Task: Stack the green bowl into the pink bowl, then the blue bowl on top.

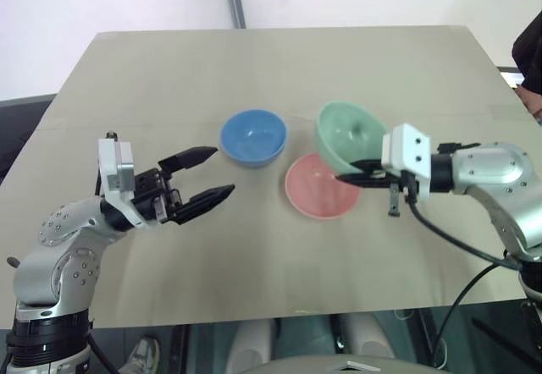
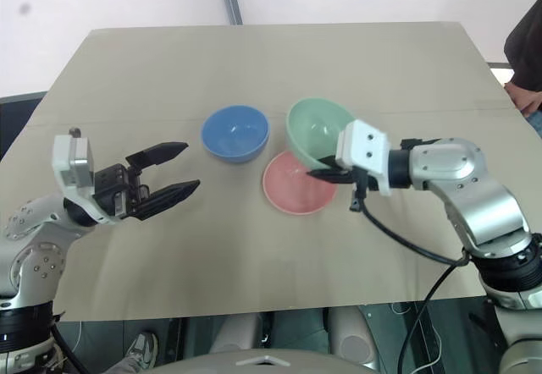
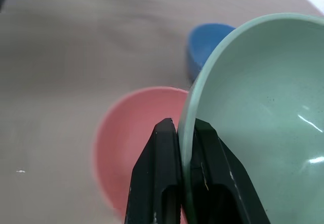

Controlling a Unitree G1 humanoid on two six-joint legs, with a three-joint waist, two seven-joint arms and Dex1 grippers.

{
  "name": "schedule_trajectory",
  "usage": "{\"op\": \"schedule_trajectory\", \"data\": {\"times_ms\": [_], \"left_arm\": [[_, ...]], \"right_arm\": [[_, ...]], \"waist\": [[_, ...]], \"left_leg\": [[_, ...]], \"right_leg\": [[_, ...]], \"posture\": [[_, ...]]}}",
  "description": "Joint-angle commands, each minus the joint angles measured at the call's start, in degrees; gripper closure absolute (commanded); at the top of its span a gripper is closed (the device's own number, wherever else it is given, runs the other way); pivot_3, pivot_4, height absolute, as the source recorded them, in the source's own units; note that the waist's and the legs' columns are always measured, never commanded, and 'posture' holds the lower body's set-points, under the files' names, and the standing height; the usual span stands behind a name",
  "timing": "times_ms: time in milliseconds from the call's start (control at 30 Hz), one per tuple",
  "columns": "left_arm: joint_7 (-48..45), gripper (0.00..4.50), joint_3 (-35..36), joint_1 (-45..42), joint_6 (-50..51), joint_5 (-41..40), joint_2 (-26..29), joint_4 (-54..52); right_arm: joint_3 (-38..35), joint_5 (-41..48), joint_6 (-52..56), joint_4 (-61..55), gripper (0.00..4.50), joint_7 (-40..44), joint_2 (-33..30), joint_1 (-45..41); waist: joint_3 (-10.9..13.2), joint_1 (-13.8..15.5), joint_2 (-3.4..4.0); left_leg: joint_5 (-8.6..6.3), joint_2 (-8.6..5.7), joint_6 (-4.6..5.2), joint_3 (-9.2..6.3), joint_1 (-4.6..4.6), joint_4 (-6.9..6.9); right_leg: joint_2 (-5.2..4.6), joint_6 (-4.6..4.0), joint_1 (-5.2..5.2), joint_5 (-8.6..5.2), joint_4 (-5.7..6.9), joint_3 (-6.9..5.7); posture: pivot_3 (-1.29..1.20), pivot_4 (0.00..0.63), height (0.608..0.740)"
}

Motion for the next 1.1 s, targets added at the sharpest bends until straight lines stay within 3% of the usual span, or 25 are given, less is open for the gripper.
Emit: {"op": "schedule_trajectory", "data": {"times_ms": [33, 200, 233, 300, 400, 433, 567, 733, 900, 1100], "left_arm": [[-0.7, 0.0, 0.9, -0.4, -1.1, 0.0, 0.3, 0.1], [-0.5, 0.0, 1.6, 0.6, -1.1, 0.0, 0.5, -0.4], [-0.4, 0.0, 1.7, 0.9, -1.0, 0.0, 0.5, -0.7], [-0.1, 0.0, 1.8, 1.2, -1.0, 0.0, 0.5, -1.1], [0.3, 0.0, 2.1, 1.5, -1.2, 0.3, 0.7, -1.5], [0.9, 0.0, 2.2, 1.7, -1.5, 0.9, 0.7, -1.7], [6.1, 0.0, 1.1, 3.6, -2.2, 7.3, 1.5, -4.6], [11.4, 0.0, 0.0, 1.5, -1.7, 18.8, 9.1, -5.4], [6.2, 0.0, -10.8, -12.9, -7.3, 30.3, 19.1, 2.6], [-3.4, 0.0, -26.0, -31.4, -19.5, 40.6, 18.0, 16.8]], "right_arm": [[1.0, 0.5, 0.5, -1.9, 4.45, -0.7, 0.4, -1.4], [4.9, 1.2, 2.0, -1.0, 4.45, 1.5, 0.9, -2.5], [5.5, 1.2, 2.1, -0.3, 3.81, 1.9, 1.3, -2.9], [6.6, 0.7, 1.7, 0.8, 3.26, 2.6, 1.5, -3.6], [6.3, -1.3, -0.1, 2.2, 1.72, 0.1, 3.0, -4.5], [5.2, 0.0, 1.0, 1.9, 1.42, 0.5, 2.6, -4.9], [-1.7, 7.7, 7.3, 0.2, 1.42, -0.2, 2.4, -6.9], [-6.3, 11.8, 11.7, -1.8, 1.42, -4.9, 3.1, -8.6], [-5.1, 9.1, 11.2, -2.3, 1.42, -8.4, 2.2, -7.8], [-4.3, 6.5, 7.9, -2.4, 1.42, -9.6, 1.4, -4.8]], "waist": [[0.0, 0.1, 0.0], [0.0, 0.1, 0.0], [0.0, 0.1, 0.0], [0.0, 0.1, 0.0], [0.0, 0.2, 0.0], [0.0, 0.3, 0.0], [0.0, 0.7, 0.0], [0.0, 0.8, 0.0], [0.0, 1.0, 0.0], [0.0, 0.6, 0.01]], "left_leg": [[0.01, 0.0, -0.02, -0.01, -0.01, 0.0], [0.09, 0.01, -0.15, -0.02, -0.03, 0.0], [0.08, 0.01, -0.15, -0.02, -0.03, -0.01], [0.08, 0.01, -0.14, -0.02, -0.04, 0.0], [0.08, 0.01, -0.13, -0.04, -0.03, 0.0], [0.08, 0.01, -0.14, -0.05, -0.03, 0.0], [0.09, 0.01, -0.16, -0.05, -0.05, -0.01], [0.01, -0.01, -0.02, -0.11, -0.06, -0.04], [0.02, -0.22, -0.03, -0.14, -0.08, -0.04], [0.12, -0.24, -0.21, 0.18, -0.2, -0.05]], "right_leg": [[0.0, 0.0, 0.0, 0.0, -0.01, 0.0], [0.0, 0.0, -0.02, 0.0, -0.07, -0.01], [0.0, 0.0, -0.02, 0.0, -0.07, -0.01], [0.0, 0.0, -0.02, 0.0, -0.07, -0.01], [-0.01, 0.0, -0.01, 0.0, -0.06, -0.03], [0.0, 0.0, -0.01, 0.0, -0.05, -0.04], [-0.01, 0.0, -0.02, 0.0, -0.08, -0.04], [0.03, 0.0, -0.03, 0.0, -0.05, -0.09], [0.02, 0.0, -0.01, 0.0, -0.03, -0.19], [0.06, 0.0, -0.07, -0.01, -0.12, -0.2]], "posture": [[0.0, 0.15, 0.74], [0.0, 0.15, 0.74], [0.0, 0.15, 0.74], [0.0, 0.15, 0.74], [0.0, 0.15, 0.74], [0.0, 0.15, 0.74], [0.0, 0.15, 0.74], [0.0, 0.15, 0.74], [0.0, 0.15, 0.74], [0.0, 0.15, 0.74]]}}
